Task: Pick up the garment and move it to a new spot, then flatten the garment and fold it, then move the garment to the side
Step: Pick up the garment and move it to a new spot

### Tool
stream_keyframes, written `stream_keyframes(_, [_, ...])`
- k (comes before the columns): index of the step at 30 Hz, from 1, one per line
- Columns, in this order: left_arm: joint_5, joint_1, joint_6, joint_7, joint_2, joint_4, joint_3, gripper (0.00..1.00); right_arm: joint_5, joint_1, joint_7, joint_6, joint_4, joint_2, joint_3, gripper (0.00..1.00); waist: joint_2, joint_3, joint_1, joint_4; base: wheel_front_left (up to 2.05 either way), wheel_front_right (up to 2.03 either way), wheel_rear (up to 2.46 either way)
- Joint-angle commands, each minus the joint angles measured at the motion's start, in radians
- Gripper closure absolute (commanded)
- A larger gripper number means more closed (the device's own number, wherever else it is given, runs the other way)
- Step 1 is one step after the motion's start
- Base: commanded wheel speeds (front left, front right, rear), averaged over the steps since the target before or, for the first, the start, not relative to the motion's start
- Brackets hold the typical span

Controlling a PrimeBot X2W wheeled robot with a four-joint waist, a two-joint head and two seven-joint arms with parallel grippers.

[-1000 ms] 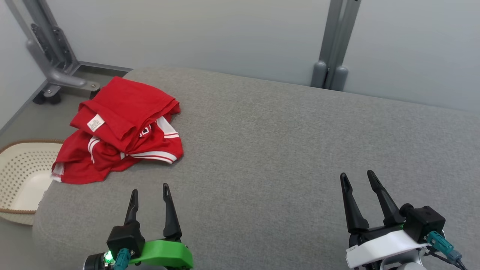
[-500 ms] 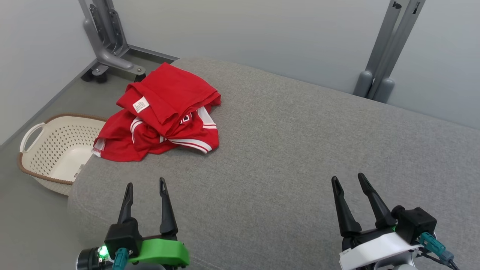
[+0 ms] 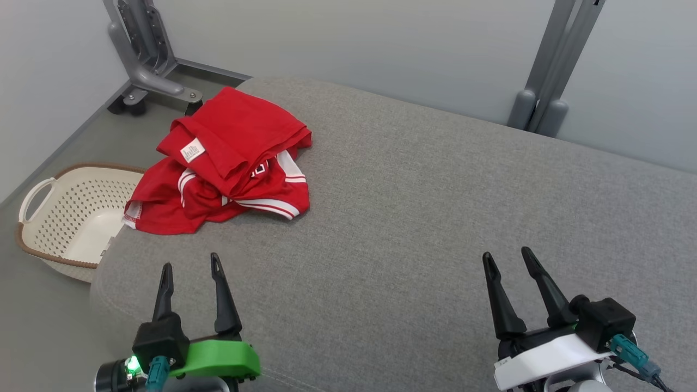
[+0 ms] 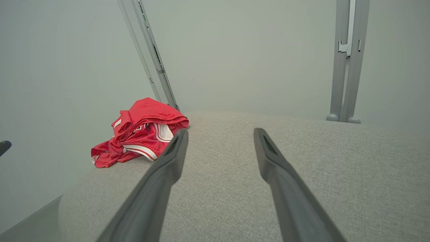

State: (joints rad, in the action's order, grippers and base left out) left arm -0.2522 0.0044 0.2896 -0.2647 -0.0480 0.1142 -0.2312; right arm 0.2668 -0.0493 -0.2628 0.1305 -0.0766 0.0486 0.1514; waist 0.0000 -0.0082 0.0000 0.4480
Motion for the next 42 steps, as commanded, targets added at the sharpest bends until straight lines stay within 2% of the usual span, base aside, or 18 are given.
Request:
stream_keyframes(1, [0.013,-0.029,0.001,0.000,-0.004,0.004,0.009,0.00,-0.014,0.015,-0.004,0.000,0.009,0.004,-0.008,0.00,0.0000,0.034,0.0000,-0.021,0.00,0.00,0.00])
stream_keyframes(5, [0.044,-0.093,-0.010,0.000,-0.010,0.055,0.033,0.00,-0.034,0.028,-0.004,0.000,0.037,0.022,-0.023,0.00,0.0000,0.094,0.0000,-0.048,0.00,0.00,0.00])
stream_keyframes(9, [0.058,-0.213,-0.038,0.031,-0.047,0.152,0.034,0.00,-0.029,0.043,-0.004,0.000,0.076,0.069,-0.039,0.00,0.0000,0.158,0.0000,-0.073,0.00,0.00,0.00])
stream_keyframes(20, [0.015,-0.575,-0.126,0.430,-0.159,0.365,0.052,0.00,0.005,0.074,-0.004,0.000,0.164,0.209,-0.074,0.00,0.0000,0.322,0.0000,-0.137,0.00,0.00,0.00])
stream_keyframes(26, [-0.021,-0.698,-0.137,0.565,-0.210,0.442,0.084,0.00,0.016,0.077,-0.004,0.000,0.189,0.252,-0.064,0.00,0.0000,0.373,0.0000,-0.162,0.00,0.00,0.00])
stream_keyframes(31, [-0.036,-0.753,-0.133,0.613,-0.240,0.494,0.103,0.00,0.026,0.078,-0.004,0.000,0.199,0.273,-0.063,0.00,0.0000,0.398,0.0000,-0.175,0.00,0.00,0.00])
stream_keyframes(41, [-0.093,-0.809,-0.133,0.636,-0.239,0.561,0.137,0.00,0.027,0.079,-0.004,0.000,0.208,0.290,-0.057,0.00,0.0000,0.427,0.0000,-0.178,0.00,0.00,0.00])
stream_keyframes(42, [-0.095,-0.813,-0.129,0.635,-0.236,0.566,0.141,0.97,0.027,0.080,-0.004,0.000,0.207,0.291,-0.056,0.00,0.0000,0.428,0.0000,-0.177,0.00,0.00,0.00])
